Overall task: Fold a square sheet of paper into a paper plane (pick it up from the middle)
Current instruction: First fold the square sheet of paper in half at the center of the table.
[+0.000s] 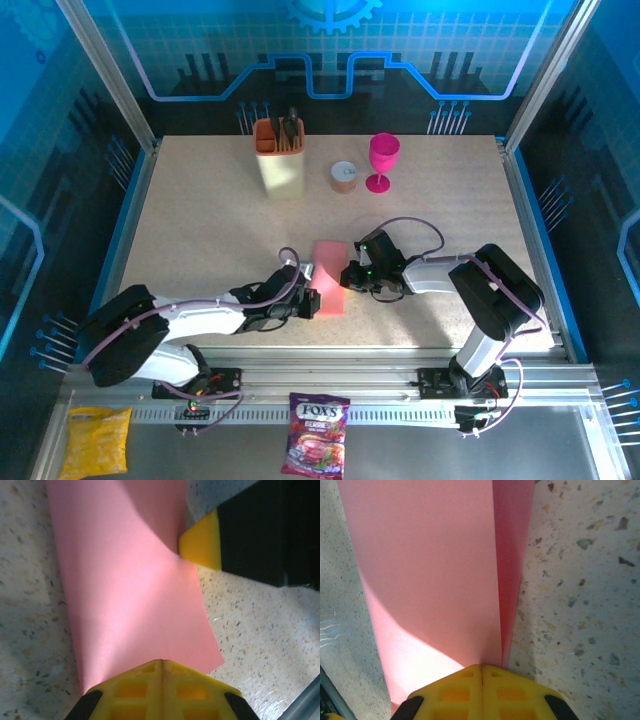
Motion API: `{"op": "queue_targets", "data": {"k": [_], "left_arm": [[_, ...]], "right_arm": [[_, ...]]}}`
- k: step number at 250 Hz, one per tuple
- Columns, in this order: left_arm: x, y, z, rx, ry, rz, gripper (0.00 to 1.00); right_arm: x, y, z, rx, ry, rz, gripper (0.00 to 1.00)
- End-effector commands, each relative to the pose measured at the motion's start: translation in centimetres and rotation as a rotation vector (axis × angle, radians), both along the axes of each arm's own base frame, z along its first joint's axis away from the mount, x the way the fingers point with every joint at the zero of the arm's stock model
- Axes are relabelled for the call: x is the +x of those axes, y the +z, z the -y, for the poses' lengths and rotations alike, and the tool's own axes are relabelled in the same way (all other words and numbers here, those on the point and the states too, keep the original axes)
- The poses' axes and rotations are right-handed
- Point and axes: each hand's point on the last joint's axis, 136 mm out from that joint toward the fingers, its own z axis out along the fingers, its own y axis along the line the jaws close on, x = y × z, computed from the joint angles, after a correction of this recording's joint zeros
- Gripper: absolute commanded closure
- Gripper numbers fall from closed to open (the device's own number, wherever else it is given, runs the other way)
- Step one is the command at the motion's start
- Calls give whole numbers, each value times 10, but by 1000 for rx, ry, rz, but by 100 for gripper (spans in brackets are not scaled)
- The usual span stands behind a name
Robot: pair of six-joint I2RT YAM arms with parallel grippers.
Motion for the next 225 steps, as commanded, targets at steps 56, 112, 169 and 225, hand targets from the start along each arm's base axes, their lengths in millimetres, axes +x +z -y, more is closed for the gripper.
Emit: {"op": "queue_targets", "data": {"k": [56,112,169,225], "left_arm": [[-15,-19,-3,3,4,-56,100],[22,44,4,-24,19,72,100],[78,58,-10,-36,55,93,100],[96,45,-5,-7,-19,92,100]], "right_arm": [[-37,-52,31,-212,29,-142,100],[-32,-46,32,-254,105,-90,100],[-27,-42,38,-285,150,-68,100],[-28,-45,37,-277,149,-84,100]]}}
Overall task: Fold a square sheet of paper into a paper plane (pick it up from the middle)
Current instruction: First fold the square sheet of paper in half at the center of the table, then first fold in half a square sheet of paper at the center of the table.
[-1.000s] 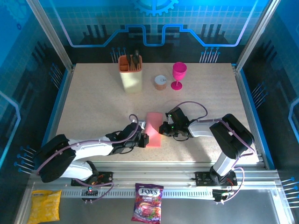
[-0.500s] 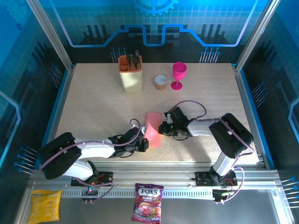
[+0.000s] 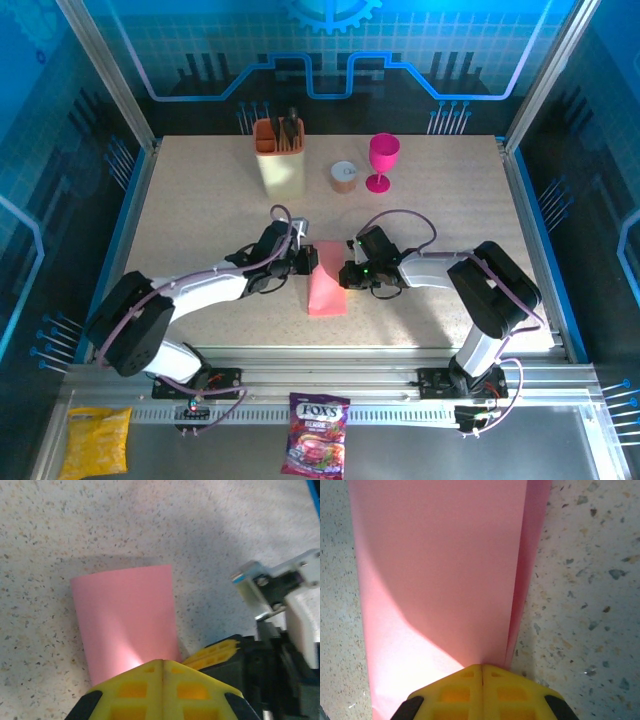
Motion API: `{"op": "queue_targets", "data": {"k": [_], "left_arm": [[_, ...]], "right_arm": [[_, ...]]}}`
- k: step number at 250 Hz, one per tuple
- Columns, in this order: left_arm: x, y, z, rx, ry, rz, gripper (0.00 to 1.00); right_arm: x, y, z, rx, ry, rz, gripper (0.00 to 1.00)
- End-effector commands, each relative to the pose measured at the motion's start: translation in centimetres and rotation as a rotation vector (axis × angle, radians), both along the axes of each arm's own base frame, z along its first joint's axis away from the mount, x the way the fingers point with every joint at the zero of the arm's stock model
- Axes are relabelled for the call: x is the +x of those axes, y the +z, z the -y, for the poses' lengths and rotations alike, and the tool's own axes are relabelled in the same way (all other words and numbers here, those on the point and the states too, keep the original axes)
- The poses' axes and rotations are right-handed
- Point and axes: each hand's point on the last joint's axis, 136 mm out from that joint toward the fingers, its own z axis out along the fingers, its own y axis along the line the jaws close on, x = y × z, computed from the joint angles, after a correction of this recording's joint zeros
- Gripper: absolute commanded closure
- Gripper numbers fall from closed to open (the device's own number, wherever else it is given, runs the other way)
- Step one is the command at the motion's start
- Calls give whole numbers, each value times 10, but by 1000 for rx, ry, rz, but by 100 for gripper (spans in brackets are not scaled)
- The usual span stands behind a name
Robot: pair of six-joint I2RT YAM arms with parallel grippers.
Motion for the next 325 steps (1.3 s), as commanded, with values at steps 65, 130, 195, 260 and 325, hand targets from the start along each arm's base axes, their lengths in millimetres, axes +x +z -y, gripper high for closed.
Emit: {"op": "queue_targets", "data": {"k": [65,130,195,260,325], "left_arm": [[14,-30,7,46,-87,-27,100],[17,-57,-1,89,-56,-57,100],[12,-75,-7,116,-40,-90,100],[6,-89,-12,129,-34,-114,100],[1,-96,-15,134,-29,-129,100]], "right_arm": [[-34,-50,40,-195,-15,-154,100],[-35,-50,37,-177,-14,-159,100],[-34,-51,35,-165,-11,-158,100],[-22,-29,25,-125,-6,-125,100],[3,31,21,-38,-39,-18,100]]}}
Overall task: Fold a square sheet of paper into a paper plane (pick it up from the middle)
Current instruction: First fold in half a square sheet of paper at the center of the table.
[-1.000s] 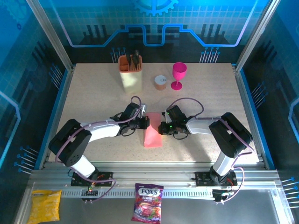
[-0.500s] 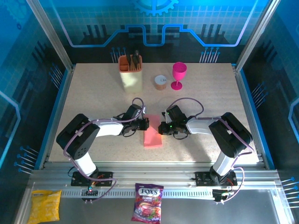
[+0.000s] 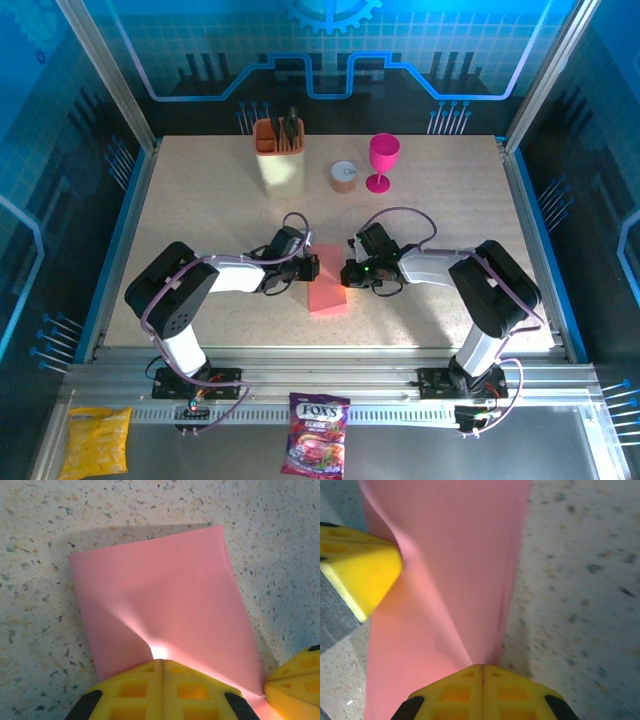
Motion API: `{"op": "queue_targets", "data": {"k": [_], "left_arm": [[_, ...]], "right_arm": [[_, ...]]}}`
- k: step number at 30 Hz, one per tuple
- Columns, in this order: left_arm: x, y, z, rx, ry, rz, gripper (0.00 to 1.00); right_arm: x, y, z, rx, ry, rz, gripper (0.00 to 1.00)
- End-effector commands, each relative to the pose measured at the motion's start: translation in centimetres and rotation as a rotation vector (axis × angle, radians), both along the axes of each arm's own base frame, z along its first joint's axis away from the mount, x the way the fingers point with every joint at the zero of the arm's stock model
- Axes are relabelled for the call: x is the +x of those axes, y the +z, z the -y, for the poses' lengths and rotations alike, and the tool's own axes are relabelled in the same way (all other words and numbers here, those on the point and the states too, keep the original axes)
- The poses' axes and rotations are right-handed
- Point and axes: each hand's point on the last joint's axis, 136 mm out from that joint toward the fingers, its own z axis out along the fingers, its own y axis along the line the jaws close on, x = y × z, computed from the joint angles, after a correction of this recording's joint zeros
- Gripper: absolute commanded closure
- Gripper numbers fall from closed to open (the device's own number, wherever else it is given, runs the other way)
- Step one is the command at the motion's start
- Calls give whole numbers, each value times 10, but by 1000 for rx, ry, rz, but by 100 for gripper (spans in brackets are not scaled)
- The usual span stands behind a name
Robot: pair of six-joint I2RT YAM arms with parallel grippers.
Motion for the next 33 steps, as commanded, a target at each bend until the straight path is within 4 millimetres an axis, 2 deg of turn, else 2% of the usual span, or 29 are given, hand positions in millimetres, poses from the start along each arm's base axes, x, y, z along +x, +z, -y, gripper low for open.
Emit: {"op": "queue_targets", "data": {"k": [1,5,10,13,16,17,20,22,24,25,29,33], "left_arm": [[-10,-21,-13,47,14,-51,100],[-13,-22,-14,46,15,-53,100],[-14,-21,-14,44,12,-55,100],[-14,-21,-14,45,11,-54,100],[-13,-21,-14,44,12,-53,100],[-14,-21,-13,43,12,-54,100],[-13,-20,-13,40,10,-53,100],[-13,-19,-12,38,10,-52,100],[-14,-19,-12,36,8,-52,100],[-14,-18,-12,34,5,-50,100],[-14,-15,-11,31,-3,-42,100],[-14,-11,-9,31,-9,-31,100]], "right_arm": [[3,26,13,-7,-29,20,100],[8,58,9,50,-38,83,100],[0,75,-16,92,9,109,100],[-9,74,-36,101,46,107,100],[-19,64,-53,112,71,79,100],[-15,70,-64,133,76,88,100],[-21,57,-76,141,89,58,100],[-19,51,-75,144,73,50,100],[-12,53,-70,149,52,60,100],[-14,46,-62,137,39,48,100],[3,53,-42,140,-7,66,100],[13,46,-28,107,-26,55,100]]}}
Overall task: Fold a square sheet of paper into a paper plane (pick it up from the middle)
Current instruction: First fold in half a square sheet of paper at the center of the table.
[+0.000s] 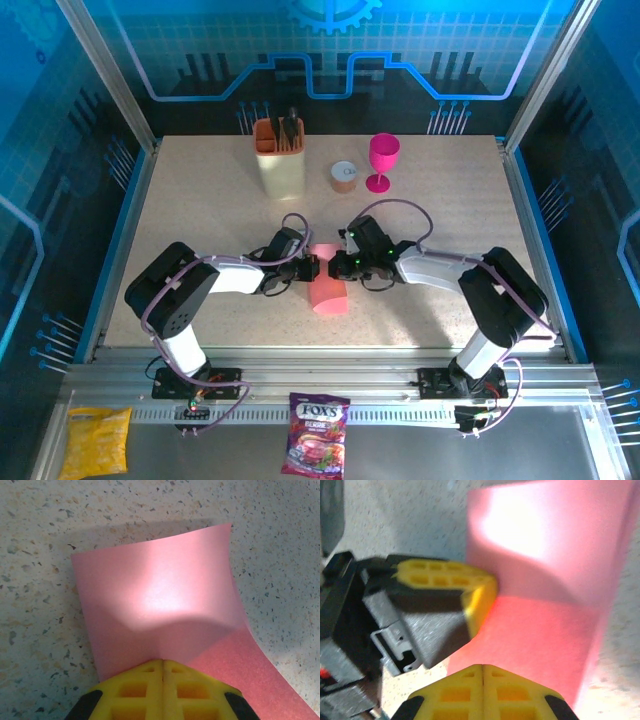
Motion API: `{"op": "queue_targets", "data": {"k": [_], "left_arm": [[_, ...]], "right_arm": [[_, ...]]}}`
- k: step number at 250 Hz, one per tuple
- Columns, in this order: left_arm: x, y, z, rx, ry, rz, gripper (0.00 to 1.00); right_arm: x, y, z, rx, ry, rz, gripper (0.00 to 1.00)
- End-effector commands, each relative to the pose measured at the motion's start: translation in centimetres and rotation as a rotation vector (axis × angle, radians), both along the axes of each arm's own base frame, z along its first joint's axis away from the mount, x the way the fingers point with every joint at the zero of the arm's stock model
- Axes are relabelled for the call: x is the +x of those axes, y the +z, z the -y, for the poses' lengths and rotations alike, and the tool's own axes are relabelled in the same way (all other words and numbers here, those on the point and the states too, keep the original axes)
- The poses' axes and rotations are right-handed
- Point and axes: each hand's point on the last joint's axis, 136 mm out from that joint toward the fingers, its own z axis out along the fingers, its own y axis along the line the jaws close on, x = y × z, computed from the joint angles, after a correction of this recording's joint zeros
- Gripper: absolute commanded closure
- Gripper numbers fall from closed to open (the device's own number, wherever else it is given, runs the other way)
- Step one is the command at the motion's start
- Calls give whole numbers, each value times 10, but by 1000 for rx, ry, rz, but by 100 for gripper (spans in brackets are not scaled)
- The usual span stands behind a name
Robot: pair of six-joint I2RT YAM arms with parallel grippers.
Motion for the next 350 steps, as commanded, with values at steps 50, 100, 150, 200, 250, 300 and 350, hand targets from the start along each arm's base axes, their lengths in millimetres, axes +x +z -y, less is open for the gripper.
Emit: {"op": "queue_targets", "data": {"k": [50,100,150,200,250,300,350], "left_arm": [[-14,-11,-9,45,-14,-41,100],[-12,-5,-7,38,-18,-36,100],[-10,22,2,-29,-25,-14,92],[-19,52,12,-93,-36,9,64],[-48,59,27,-109,-90,0,74],[-80,43,37,-106,-134,-45,88],[-105,11,29,-45,-153,-109,96]], "right_arm": [[3,-23,9,-19,2,-48,100],[-7,-49,11,-32,-2,-100,100],[-18,-65,17,-57,-5,-128,100],[-23,-72,21,-70,-14,-141,100],[-26,-75,22,-71,-22,-146,100],[-28,-77,22,-72,-23,-152,100],[-28,-76,22,-70,-23,-150,100]]}}
